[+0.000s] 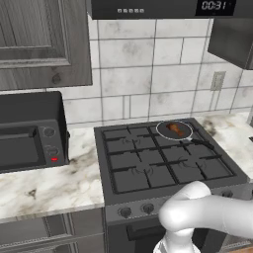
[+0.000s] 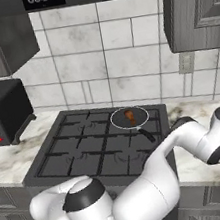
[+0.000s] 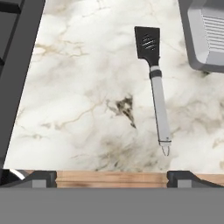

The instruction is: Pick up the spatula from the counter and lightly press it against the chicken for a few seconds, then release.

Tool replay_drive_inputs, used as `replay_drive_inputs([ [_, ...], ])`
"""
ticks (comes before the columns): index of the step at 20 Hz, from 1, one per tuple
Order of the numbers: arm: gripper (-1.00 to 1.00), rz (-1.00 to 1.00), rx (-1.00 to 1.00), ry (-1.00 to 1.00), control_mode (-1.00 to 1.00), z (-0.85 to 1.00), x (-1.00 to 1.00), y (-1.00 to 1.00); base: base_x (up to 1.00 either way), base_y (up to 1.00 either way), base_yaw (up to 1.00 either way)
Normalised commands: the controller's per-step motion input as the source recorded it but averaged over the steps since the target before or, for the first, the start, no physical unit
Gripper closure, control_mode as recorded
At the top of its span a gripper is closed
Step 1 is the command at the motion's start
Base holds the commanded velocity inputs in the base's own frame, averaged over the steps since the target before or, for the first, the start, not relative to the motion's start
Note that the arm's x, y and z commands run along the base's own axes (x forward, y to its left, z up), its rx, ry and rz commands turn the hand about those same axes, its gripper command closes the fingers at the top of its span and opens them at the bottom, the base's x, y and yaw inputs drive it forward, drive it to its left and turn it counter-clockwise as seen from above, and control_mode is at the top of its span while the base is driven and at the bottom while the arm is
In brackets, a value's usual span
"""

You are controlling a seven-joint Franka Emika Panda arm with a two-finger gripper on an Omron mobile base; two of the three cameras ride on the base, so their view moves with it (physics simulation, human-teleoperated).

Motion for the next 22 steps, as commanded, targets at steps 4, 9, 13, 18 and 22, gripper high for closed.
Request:
replay_drive_inputs([
  [4, -1.0, 0.0, 0.0, 0.0, -1.0, -0.1, 0.0, 0.0, 0.0, 0.0, 0.0],
  [9, -1.0, 0.0, 0.0, 0.0, -1.0, -0.08, 0.0, 0.0, 0.0, 0.0, 0.0],
  [13, -1.0, 0.0, 0.0, 0.0, -1.0, -0.09, 0.01, -0.03, 0.0, 0.0, 0.0],
  [18, -1.0, 0.0, 0.0, 0.0, -1.0, -0.06, 0.03, -0.07, 0.0, 0.0, 0.0],
  [22, -1.0, 0.0, 0.0, 0.01, -1.0, -0.06, 0.11, -0.11, 0.0, 0.0, 0.0],
])
